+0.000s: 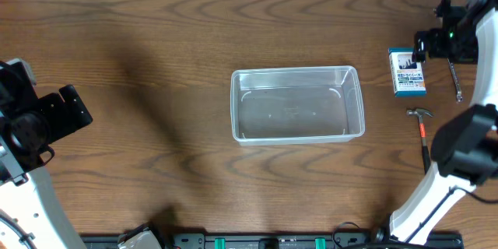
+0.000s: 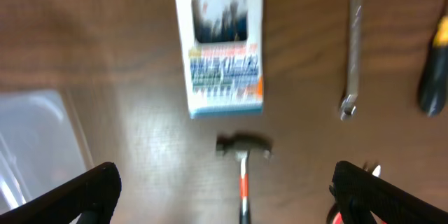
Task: Pack container
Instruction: 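Release the container and move the right gripper to the screwdriver box, then lower the right gripper and grasp the blue-and-white screwdriver box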
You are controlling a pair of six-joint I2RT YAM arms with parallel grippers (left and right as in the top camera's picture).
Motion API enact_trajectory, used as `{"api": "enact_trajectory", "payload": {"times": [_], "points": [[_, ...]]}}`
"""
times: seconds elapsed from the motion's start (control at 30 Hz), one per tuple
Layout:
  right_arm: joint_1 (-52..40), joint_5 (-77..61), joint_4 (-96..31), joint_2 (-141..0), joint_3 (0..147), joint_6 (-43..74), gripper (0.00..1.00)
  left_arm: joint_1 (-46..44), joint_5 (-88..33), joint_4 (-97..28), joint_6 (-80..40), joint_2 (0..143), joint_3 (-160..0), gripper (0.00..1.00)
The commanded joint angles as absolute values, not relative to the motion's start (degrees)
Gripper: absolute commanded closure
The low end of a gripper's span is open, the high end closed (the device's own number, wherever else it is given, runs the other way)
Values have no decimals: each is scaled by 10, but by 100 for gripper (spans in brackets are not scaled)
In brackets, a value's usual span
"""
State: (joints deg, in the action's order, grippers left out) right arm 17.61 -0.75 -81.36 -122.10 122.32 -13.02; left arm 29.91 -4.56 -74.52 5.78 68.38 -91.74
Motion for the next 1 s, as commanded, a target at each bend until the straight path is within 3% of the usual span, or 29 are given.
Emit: {"api": "enact_trajectory", "payload": {"times": [0.0,0.73,0.97], "points": [[172,-16,-827,-1268,1304,-133,1,302,-50,-745,51,686,-924,2],[172,-13,-799,-1383,1317,-190,1,302,-50,-745,51,686,-924,2],[172,-2,-801,-1418,1317,-157,1,302,-50,-745,51,686,-924,2]]}}
